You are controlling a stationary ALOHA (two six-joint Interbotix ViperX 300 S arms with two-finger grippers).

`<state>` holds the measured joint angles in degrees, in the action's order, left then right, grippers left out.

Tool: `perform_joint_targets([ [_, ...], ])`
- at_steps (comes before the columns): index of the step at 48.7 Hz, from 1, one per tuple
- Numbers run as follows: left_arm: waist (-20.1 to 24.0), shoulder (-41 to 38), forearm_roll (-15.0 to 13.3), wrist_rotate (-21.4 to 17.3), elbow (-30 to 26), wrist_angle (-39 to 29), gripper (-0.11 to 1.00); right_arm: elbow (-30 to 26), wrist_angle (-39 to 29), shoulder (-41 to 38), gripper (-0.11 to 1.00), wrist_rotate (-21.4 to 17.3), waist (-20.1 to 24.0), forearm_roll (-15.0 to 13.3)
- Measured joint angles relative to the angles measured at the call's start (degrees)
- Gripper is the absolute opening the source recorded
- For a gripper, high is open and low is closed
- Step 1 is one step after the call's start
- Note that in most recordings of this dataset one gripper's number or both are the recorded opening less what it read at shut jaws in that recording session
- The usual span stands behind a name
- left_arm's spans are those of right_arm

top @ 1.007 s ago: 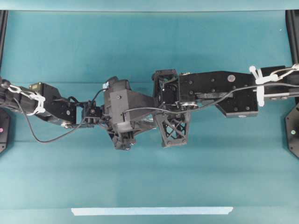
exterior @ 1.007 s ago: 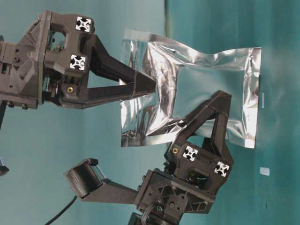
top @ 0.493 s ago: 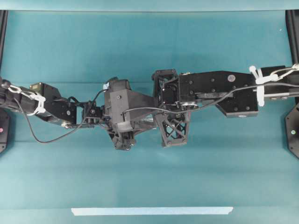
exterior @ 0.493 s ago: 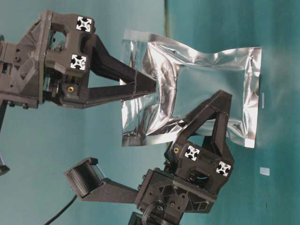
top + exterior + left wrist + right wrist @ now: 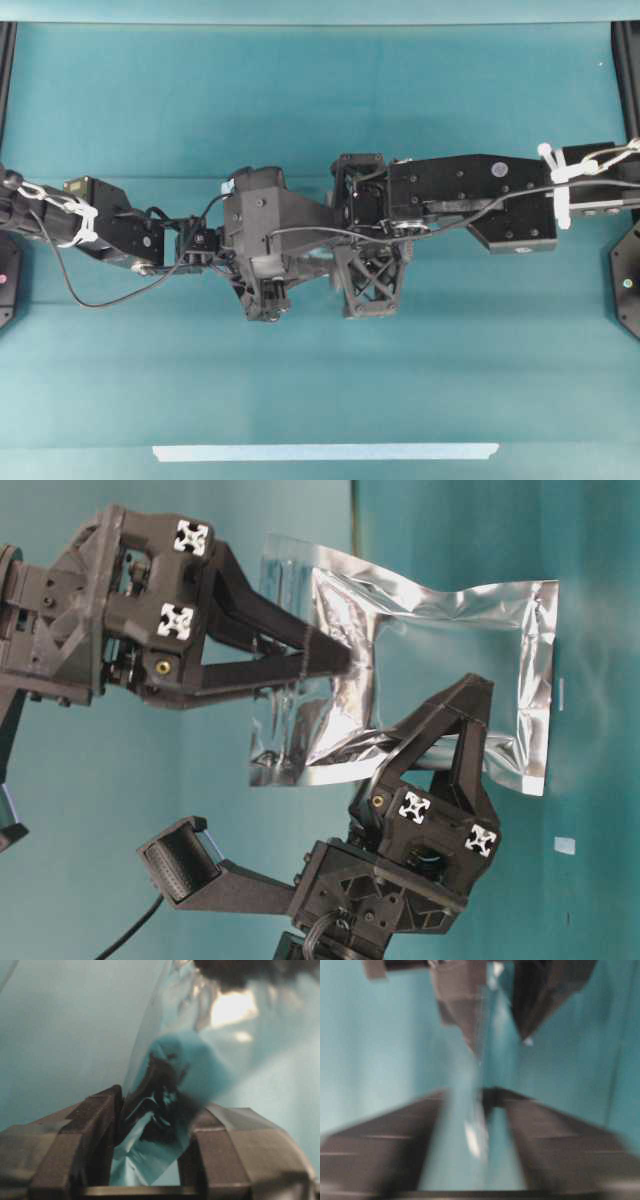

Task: Hand over the silver zip bag and make it stand upright.
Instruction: 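Open the right gripper to release the bag, then withdraw the right gripper to the right, left gripper holding bag upright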

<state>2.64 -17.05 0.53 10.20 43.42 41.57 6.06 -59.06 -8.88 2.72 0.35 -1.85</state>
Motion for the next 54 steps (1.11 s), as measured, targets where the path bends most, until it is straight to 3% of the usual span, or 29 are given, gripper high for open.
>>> perform_joint_targets([
  [4, -0.1, 0.0, 0.0, -0.1, 0.2, -0.1, 0.32, 0.3, 1.7, 0.3, 0.91, -0.5, 0.2, 0.1],
  [20, -0.2, 0.0, 0.0, -0.7, 0.4, -0.3, 0.30, 2.6, 5.5, 4.6, 0.87, -5.3, 0.7, 0.0],
  [29, -0.2, 0.0, 0.0, -4.2, 0.4, -0.3, 0.30, 6.1, 8.5, 9.8, 0.87, -10.0, 0.8, -0.9],
  [39, -0.3, 0.0, 0.0, -4.7, 0.4, -0.6, 0.29, 13.0, 14.0, 17.4, 0.87, -15.6, 0.7, -1.4],
  [54, -0.4, -0.1, -0.1, -4.9, 0.4, -0.8, 0.28, 24.9, 22.9, 27.3, 0.87, -19.8, 0.6, -1.4],
])
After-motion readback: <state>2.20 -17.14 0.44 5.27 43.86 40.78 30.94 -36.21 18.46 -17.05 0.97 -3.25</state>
